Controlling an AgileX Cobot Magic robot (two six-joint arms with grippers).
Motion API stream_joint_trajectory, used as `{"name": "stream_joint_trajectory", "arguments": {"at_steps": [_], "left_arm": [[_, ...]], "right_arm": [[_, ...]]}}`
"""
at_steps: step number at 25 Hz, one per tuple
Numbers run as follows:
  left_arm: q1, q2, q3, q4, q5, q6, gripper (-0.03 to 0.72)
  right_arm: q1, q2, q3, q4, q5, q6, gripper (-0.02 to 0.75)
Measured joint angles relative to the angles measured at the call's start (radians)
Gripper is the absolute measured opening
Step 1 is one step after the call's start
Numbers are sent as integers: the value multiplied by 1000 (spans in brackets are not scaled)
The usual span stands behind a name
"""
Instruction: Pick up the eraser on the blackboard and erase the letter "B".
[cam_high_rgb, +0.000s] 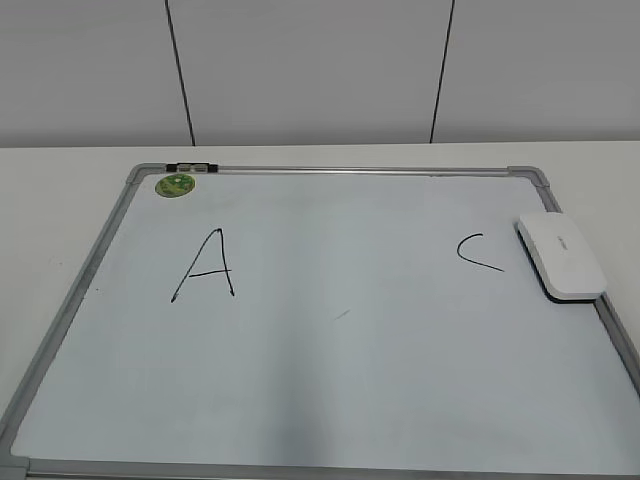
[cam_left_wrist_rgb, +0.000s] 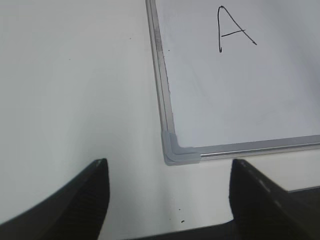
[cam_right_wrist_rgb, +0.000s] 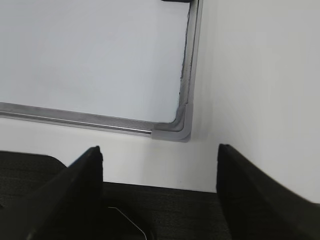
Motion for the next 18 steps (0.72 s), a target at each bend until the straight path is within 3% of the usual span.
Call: {"name": "stream_joint_trajectory", "arguments": {"at_steps": [18], "left_arm": [[0,0,2,-17,-2,0,563]], "right_arm": [[0,0,2,0,3,-2,522]]}}
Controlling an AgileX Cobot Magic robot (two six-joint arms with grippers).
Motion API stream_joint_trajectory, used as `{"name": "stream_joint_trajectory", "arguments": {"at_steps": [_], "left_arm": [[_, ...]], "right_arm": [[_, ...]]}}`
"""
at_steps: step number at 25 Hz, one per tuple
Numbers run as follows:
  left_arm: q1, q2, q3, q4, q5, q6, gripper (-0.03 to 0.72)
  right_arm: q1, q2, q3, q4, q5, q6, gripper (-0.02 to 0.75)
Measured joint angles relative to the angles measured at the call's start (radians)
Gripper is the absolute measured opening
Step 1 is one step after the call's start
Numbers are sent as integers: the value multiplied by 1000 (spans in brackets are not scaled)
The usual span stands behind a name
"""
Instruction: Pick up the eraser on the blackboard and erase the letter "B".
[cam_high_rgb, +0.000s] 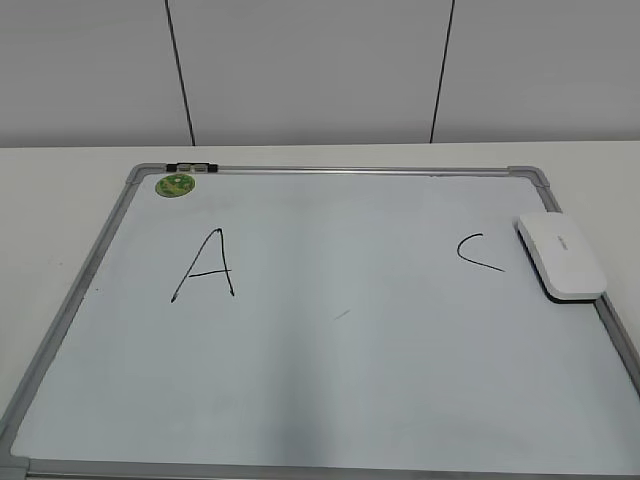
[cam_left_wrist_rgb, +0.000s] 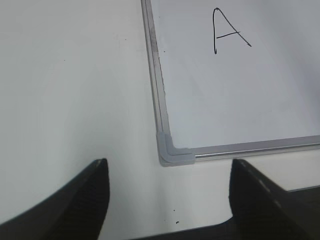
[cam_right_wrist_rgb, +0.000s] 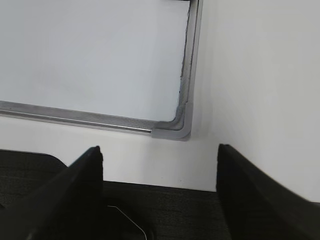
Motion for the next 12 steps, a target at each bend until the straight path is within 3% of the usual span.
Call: {"name": "stream_joint_trajectory", "arguments": {"at_steps": [12], "left_arm": [[42,-43,0,0,0,0,563]], "right_arm": [[-8,-88,0,0,2,0,522]]}}
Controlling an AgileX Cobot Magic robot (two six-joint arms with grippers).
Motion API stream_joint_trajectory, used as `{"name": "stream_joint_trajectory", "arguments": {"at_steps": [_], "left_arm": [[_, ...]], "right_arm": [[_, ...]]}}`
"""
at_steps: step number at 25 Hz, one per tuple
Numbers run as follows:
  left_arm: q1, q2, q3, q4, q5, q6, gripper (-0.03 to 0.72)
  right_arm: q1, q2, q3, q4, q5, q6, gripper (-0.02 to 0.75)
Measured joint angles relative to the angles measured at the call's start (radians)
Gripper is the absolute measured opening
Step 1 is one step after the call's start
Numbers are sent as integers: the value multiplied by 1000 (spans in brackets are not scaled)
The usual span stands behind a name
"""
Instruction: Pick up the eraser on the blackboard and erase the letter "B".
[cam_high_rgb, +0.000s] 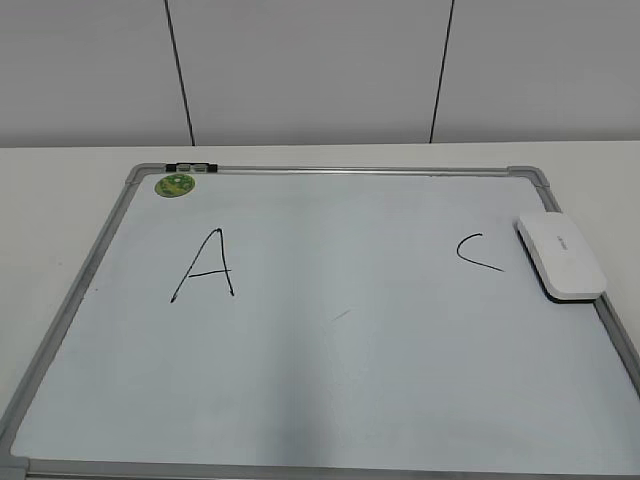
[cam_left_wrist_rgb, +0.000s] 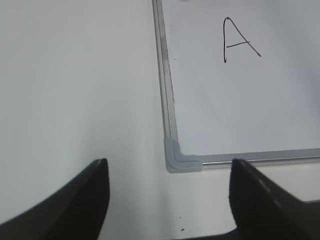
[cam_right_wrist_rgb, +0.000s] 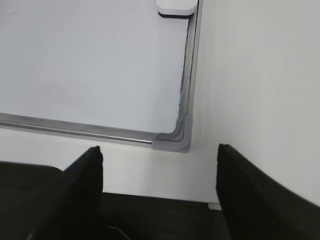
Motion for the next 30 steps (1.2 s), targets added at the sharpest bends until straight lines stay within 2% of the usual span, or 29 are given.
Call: {"name": "stream_joint_trajectory", "arguments": {"at_steps": [10,30], "left_arm": [[0,-78,0,-4,0,0,563],[0,-78,0,-4,0,0,563]], "right_arm": [[-93,-188,0,0,6,0,522],[-99,-237,0,0,8,0,521]]}}
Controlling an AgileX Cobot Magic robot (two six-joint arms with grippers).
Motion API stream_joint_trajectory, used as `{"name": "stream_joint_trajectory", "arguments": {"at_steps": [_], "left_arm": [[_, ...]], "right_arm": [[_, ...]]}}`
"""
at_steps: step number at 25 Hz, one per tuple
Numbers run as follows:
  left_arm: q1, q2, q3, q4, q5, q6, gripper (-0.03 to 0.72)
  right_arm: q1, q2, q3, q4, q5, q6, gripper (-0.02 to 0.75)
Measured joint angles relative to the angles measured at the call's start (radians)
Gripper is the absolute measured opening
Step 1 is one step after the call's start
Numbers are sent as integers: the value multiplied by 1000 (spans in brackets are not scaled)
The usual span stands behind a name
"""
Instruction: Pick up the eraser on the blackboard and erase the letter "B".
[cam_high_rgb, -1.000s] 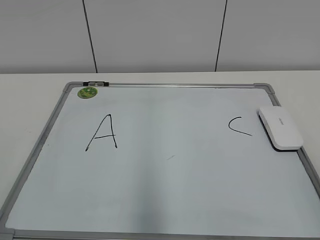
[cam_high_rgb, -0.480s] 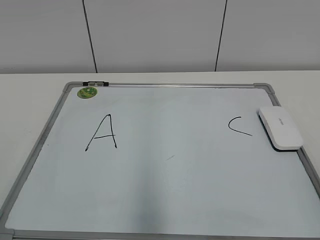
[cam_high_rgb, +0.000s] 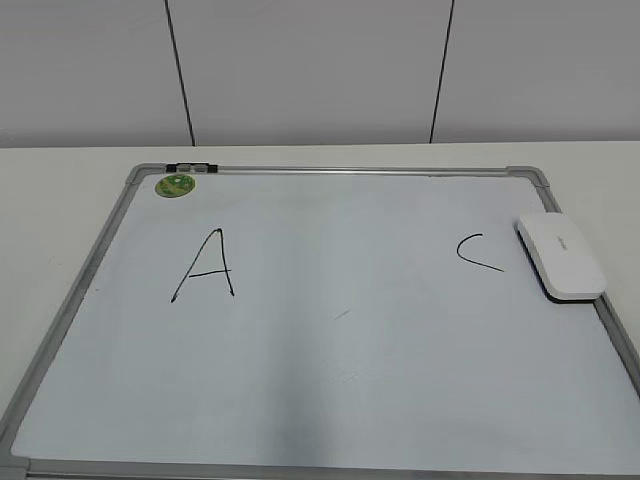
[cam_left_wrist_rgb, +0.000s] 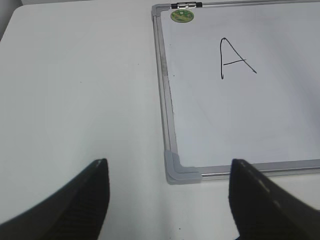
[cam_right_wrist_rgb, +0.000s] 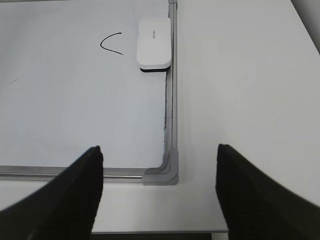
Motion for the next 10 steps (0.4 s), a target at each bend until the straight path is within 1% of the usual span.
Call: {"name": "stream_joint_trajectory", "arguments": {"at_steps": [10], "left_arm": [[0,0,0,0,0,0,563]], "right_arm": [[0,0,0,0,2,0,521]]}}
